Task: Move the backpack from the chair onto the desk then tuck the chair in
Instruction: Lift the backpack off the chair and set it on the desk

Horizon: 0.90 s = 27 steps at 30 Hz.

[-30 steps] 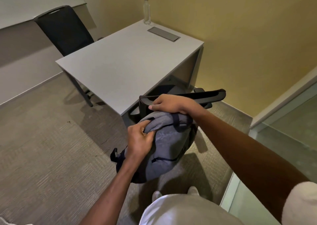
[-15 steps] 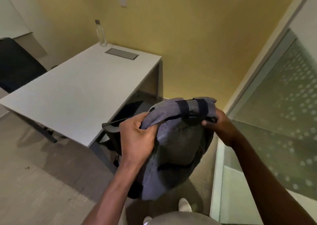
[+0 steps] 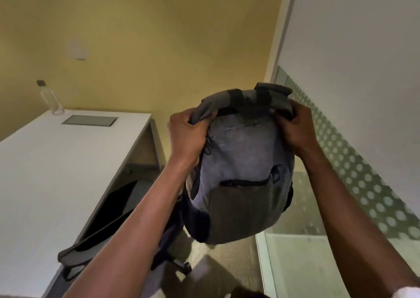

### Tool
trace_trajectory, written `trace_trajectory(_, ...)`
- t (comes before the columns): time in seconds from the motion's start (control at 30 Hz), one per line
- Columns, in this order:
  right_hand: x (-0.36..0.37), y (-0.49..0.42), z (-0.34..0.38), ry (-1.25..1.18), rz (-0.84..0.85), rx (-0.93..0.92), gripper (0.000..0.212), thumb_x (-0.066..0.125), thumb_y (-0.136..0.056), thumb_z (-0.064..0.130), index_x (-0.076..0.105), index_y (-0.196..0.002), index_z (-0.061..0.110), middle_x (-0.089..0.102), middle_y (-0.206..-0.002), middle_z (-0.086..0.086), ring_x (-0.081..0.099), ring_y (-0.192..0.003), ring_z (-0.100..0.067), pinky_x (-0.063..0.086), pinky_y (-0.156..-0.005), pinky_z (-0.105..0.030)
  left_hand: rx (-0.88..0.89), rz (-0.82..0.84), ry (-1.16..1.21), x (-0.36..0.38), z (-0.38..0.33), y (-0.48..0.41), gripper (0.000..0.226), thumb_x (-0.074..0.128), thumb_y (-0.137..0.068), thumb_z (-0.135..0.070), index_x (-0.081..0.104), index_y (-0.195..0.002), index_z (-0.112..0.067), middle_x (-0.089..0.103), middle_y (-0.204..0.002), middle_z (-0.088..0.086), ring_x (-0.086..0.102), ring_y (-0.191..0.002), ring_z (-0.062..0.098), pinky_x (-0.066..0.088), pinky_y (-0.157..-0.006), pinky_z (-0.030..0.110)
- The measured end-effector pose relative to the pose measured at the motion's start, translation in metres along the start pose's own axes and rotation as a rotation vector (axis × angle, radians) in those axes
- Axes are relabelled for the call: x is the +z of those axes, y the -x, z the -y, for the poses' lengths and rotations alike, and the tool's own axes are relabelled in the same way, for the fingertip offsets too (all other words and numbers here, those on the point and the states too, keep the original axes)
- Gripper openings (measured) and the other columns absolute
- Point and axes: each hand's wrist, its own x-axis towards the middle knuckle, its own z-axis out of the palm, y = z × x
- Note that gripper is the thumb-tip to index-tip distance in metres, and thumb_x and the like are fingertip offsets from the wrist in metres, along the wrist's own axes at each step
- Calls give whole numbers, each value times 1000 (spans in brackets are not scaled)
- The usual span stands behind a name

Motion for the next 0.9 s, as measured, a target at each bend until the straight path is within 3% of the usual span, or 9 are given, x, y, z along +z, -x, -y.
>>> trace_trajectory(0.13,-3,-55,-16,62,-58,-8,14,74,-95,14,72,-109,16,73,-95,8,68,-84,13,54,-72,-14,17,9,21,35,23,-57,42,84,-87,-21,60,-53,-16,49,-55,-11,44,-60,7,33,-55,30)
trace_trajectory(0.2,1,-86,-34,69,-57,2,16,74,-96,15,72,-112,16,73,-97,5,69,-84,11,56,-74,-15,40,16,36,52,39,-87,39,84,-88,-21,63,-58,-6,50,-59,-3,46,-62,11,34,-56,32)
trace_trajectory(0.37,29,-171,-112,74,-45,13,23,74,-96,24,73,-114,10,75,-100,2,70,-89,5,58,-76,-17,42,-21,6,88,96,-166,39,83,-89,-18,62,-58,-7,48,-56,1,44,-59,9,33,-53,28)
trace_trajectory(0.47,58,-229,-165,66,8,22,23,74,-96,22,74,-115,10,76,-103,-4,72,-94,-10,60,-79,-27,27,-60,-44,101,136,-219,29,83,-90,-25,75,-75,-1,65,-64,21,55,-65,12,42,-57,31)
trace_trajectory(0.53,83,-266,-196,45,46,26,22,75,-95,18,74,-115,10,77,-103,-5,73,-95,-13,59,-80,-30,7,-82,-107,106,157,-253,21,82,-91,-24,80,-78,-8,71,-66,11,60,-65,7,45,-57,29)
trace_trajectory(0.6,110,-301,-222,21,89,35,22,75,-95,16,74,-116,11,76,-101,3,71,-93,-1,59,-79,-22,-2,-102,-168,108,176,-285,17,80,-92,-18,79,-77,-12,69,-60,-8,58,-60,-1,44,-54,22)
trace_trajectory(0.67,139,-331,-241,-14,138,51,23,74,-96,16,73,-118,13,73,-99,12,69,-89,9,58,-79,-15,11,-134,-242,106,191,-314,21,79,-93,-18,77,-74,-11,64,-59,-4,52,-59,0,40,-51,26)
trace_trajectory(0.77,185,-374,-267,-66,184,75,27,72,-96,13,72,-123,12,75,-106,2,71,-95,-4,60,-87,-27,20,-183,-347,95,211,-362,17,79,-93,-23,81,-82,-11,71,-70,20,55,-65,10,44,-51,41)
trace_trajectory(0.9,255,-423,-285,-112,203,29,26,71,-92,7,73,-118,8,77,-106,-8,73,-97,-20,61,-83,-37,17,-257,-437,67,240,-429,12,76,-93,-19,82,-83,-19,72,-67,-2,57,-65,7,48,-52,38)
